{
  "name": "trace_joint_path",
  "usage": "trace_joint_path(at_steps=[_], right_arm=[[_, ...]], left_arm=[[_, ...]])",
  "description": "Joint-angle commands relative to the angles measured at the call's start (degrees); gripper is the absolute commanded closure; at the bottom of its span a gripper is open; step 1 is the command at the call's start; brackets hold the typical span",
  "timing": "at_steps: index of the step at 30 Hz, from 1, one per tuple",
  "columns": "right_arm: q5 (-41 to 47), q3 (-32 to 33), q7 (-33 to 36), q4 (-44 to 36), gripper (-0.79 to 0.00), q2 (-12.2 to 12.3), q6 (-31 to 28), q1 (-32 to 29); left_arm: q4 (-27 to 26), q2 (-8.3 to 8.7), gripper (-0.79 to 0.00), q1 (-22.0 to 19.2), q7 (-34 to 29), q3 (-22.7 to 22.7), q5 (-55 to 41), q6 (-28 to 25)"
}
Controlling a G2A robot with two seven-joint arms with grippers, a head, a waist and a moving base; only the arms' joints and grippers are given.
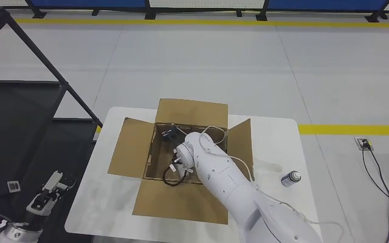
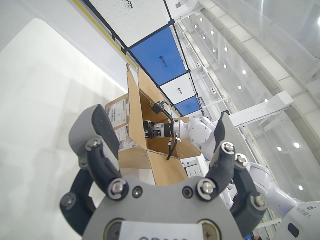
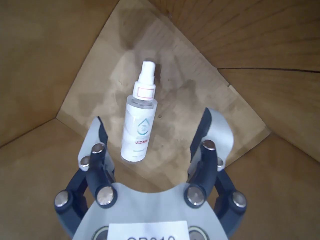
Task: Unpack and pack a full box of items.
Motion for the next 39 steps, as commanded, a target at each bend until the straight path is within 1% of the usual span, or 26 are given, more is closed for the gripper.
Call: trace_joint_path(at_steps=[1, 5, 13, 17, 20, 26, 30, 31, 32, 34, 38, 39], right_arm=[[0.18, 0.2, -0.7, 0.04, -0.785, -0.21, 0.8, -0.07], [1.38, 1.0, -1.91, 0.47, -0.785, -0.6, 2.13, -0.28], [1.38, 1.0, -1.91, 0.47, -0.785, -0.6, 2.13, -0.28], [0.65, 0.85, -3.09, -1.15, -0.785, -0.51, 1.81, -1.77], [-1.34, 0.11, -2.27, -2.3, -0.785, -0.7, 4.81, -2.87], [-3.39, -0.44, 0.01, -2.11, -0.785, -1.1, 7.05, -3.6], [-3.87, -0.37, 0.71, -1.21, -0.785, -1.33, 6.72, -3.59], [-3.87, -0.3, 0.87, -0.93, -0.773, -1.37, 6.37, -3.61], [-3.91, -0.25, 1.07, -0.63, -0.653, -1.41, 6.1, -3.59], [-3.94, -0.14, 1.5, -0.1, -0.388, -1.48, 5.34, -3.59], [-3.97, 0.15, 1.53, 0.83, -0.277, -1.59, 4.19, -3.67], [-3.92, 0.22, 1.59, 0.98, -0.271, -1.59, 3.99, -3.7]], left_arm=[[0.0, 0.0, -0.785, 0.0, 0.0, 0.0, 0.0, 0.0], [0.0, 0.0, -0.785, 0.0, 0.0, 0.0, 0.0, 0.0], [0.0, 0.0, -0.785, 0.0, 0.0, 0.0, 0.0, 0.0], [-0.61, -0.01, -0.785, 0.01, 0.73, 0.49, 0.86, 0.67], [-1.55, -0.01, -0.785, 0.21, 1.46, 1.2, 1.96, 0.89], [-2.35, 0.06, -0.785, 0.87, 2.14, 1.26, 2.04, 0.78], [-2.2, 0.12, -0.785, 1.28, 2.38, 1.09, 1.5, 0.47], [-2.13, 0.14, -0.785, 1.35, 2.45, 1.07, 1.41, 0.42], [-2.07, 0.15, -0.785, 1.41, 2.53, 1.02, 1.36, 0.38], [-2.0, 0.19, -0.785, 1.49, 2.76, 0.97, 1.28, 0.42], [-1.95, 0.27, -0.785, 1.58, 2.98, 0.92, 1.06, 0.34], [-1.93, 0.28, -0.785, 1.59, 3.02, 0.92, 1.03, 0.35]])
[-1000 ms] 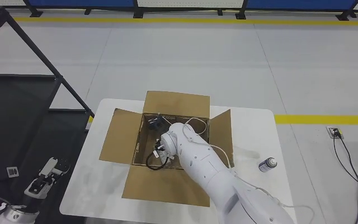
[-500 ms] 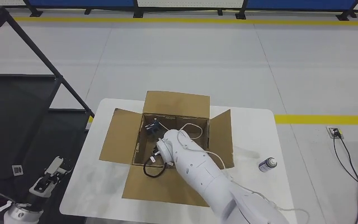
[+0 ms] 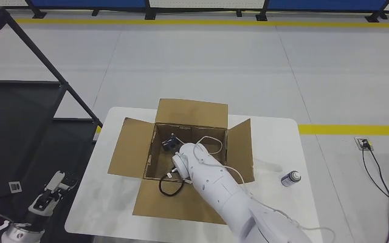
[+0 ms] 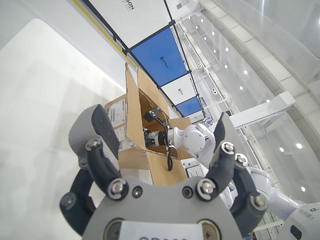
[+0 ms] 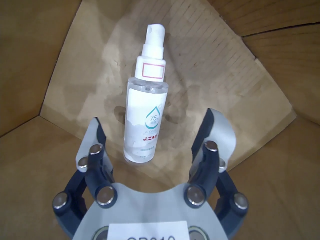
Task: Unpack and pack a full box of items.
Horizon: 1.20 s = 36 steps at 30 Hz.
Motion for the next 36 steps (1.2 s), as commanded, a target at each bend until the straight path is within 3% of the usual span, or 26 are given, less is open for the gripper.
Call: trace_joint_path(at_steps=[1, 4, 8, 10, 11, 16, 25, 32, 36], right_arm=[[0.05, 0.13, 0.12, 0.34, -0.259, -0.01, -0.51, -0.04], [0.09, 0.35, 0.5, 0.74, -0.243, -0.03, -1.2, -0.05], [0.56, 0.88, 0.91, 1.3, -0.135, 0.06, -2.04, 0.18], [0.9, 1.21, 0.93, 1.52, -0.012, 0.17, -2.5, 0.36], [1.2, 1.45, 0.78, 1.57, 0.0, 0.24, -2.82, 0.47], [2.72, 2.71, -0.52, 1.6, 0.0, 0.8, -5.09, 1.48], [6.71, 5.64, -0.61, 1.0, 0.0, 2.72, -15.89, 3.51], [5.88, 6.26, -2.32, -2.9, 0.0, 4.17, -17.84, 2.54], [4.35, 6.55, -2.85, -7.57, 0.0, 5.38, -15.66, 0.73]], left_arm=[[0.05, 0.03, -0.785, 0.03, 0.08, 0.01, -0.08, 0.01], [0.17, 0.08, -0.785, 0.04, 0.3, 0.03, -0.02, -0.01], [0.24, 0.15, -0.785, 0.05, 0.52, 0.13, -0.05, -0.01], [0.24, 0.18, -0.785, 0.06, 0.58, 0.16, -0.05, -0.02], [0.23, 0.2, -0.785, 0.05, 0.64, 0.16, -0.07, -0.08], [0.38, 0.32, -0.785, -0.17, 0.74, 0.21, 0.02, -0.04], [0.03, 0.53, -0.785, -0.89, 0.52, 1.23, 0.87, 0.52], [-0.8, 0.7, -0.785, -1.54, 0.25, 2.5, 1.92, 0.9], [-1.19, 0.79, -0.785, -1.91, 0.28, 3.06, 2.39, 1.21]])
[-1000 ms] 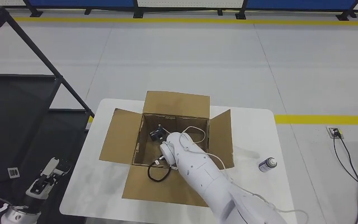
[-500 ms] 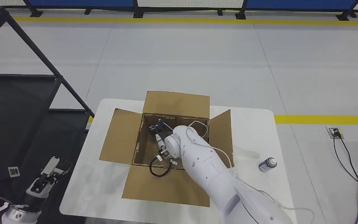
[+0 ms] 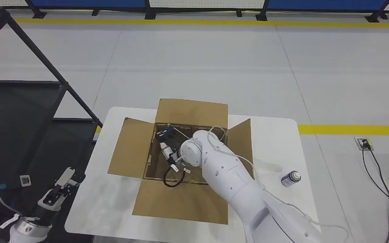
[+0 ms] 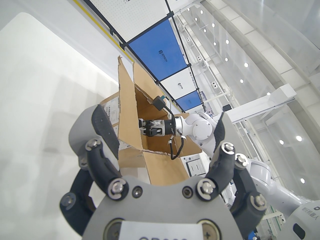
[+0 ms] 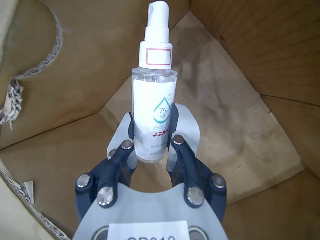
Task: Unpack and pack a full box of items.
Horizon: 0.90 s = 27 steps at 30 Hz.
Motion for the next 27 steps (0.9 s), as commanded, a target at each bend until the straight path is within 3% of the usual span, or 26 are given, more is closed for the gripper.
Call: trace_joint_path(at_steps=[1, 7, 11, 16, 21, 27], right_arm=[[-0.89, 0.18, -0.05, -2.79, 0.0, 0.66, 1.71, -1.07], [-6.75, 2.27, 1.4, -19.01, 0.0, 4.77, 10.18, -7.95], [-14.41, 6.1, 6.31, -37.29, 0.0, 9.1, 16.02, -16.68], [-24.98, 13.33, 13.27, -60.87, 0.0, 14.07, 17.0, -30.04], [-31.5, 17.06, 11.04, -75.14, 0.0, 16.24, 15.07, -39.3], [-41.35, 18.55, 7.5, -91.65, 0.0, 17.58, 19.51, -49.49]], left_arm=[[-0.13, 0.04, -0.785, -0.13, 0.09, 0.21, 0.22, 0.11], [-0.25, 0.16, -0.785, -0.36, 0.26, 0.74, 0.57, 0.14], [-0.16, 0.25, -0.785, -0.41, 0.31, 0.85, 0.63, 0.22], [-0.06, 0.35, -0.785, -0.39, 0.47, 0.89, 0.52, 0.23], [0.04, 0.45, -0.785, -0.32, 0.5, 0.94, 0.46, 0.24], [-0.64, 0.55, -0.785, 0.05, 0.08, 1.04, -0.2, -0.45]])
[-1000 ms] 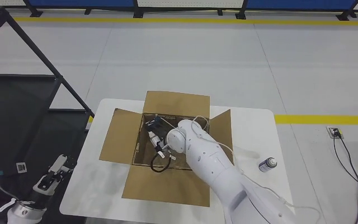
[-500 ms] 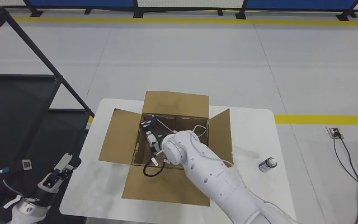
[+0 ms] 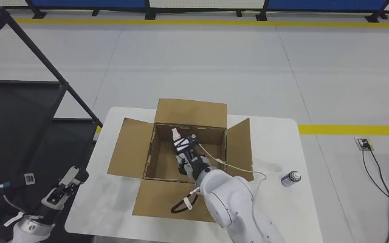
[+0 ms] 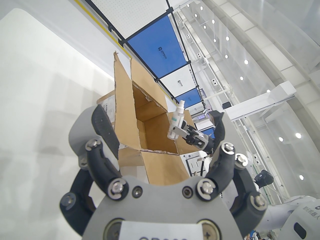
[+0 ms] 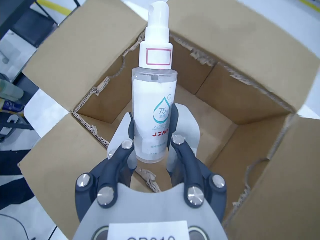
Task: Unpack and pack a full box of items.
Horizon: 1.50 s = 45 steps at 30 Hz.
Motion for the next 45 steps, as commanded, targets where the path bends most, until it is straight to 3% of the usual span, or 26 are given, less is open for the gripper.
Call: trace_joint_path(at_steps=[1, 8, 13, 18, 22, 24, 27, 30, 36, 45], right_arm=[[-3.37, 0.54, -0.86, -6.39, 0.0, 0.41, 1.7, -3.95], [-13.28, 3.34, -5.48, -28.98, 0.0, 2.06, 6.02, -20.94], [-15.15, 5.36, -16.29, -29.12, 0.0, 2.33, 14.93, -29.56], [-8.37, 11.64, -24.76, -29.12, 0.0, 2.73, 20.35, -39.27], [3.03, 19.71, -35.43, -29.12, 0.0, 3.17, 19.79, -48.32], [8.82, 24.22, -37.02, -29.12, 0.0, 3.4, 17.91, -51.88], [15.79, 30.87, -33.06, -29.12, 0.0, 3.74, 15.39, -53.78], [21.63, 37.14, -22.84, -29.12, 0.0, 4.29, 12.26, -52.61], [31.09, 48.56, -5.12, -27.5, 0.0, 5.28, 13.58, -48.3], [29.81, 52.57, 12.26, -11.58, 0.0, 7.62, 12.4, -33.42]], left_arm=[[-0.49, 0.02, -0.785, 0.17, -0.02, -0.12, -0.43, -0.44], [-1.91, 0.21, -0.785, 0.59, -1.27, -0.44, -1.75, -0.86], [-2.34, 0.31, -0.785, 0.43, -1.93, 0.72, -0.83, -0.95], [-2.55, 0.39, -0.785, 0.32, -1.82, 1.21, -0.64, -0.94], [-2.78, 0.53, -0.785, -0.13, -2.15, 1.58, -0.06, -0.45], [-3.03, 0.58, -0.785, -0.29, -2.24, 1.89, 0.39, -0.25], [-3.29, 0.63, -0.785, -0.46, -2.18, 2.45, 0.99, 0.04], [-3.4, 0.68, -0.785, -0.53, -2.03, 2.93, 1.53, 0.21], [-2.79, 0.8, -0.785, -0.72, -1.61, 3.14, 1.58, 0.54], [-1.91, 1.05, -0.785, -1.33, -1.47, 2.87, 0.96, 0.93]])
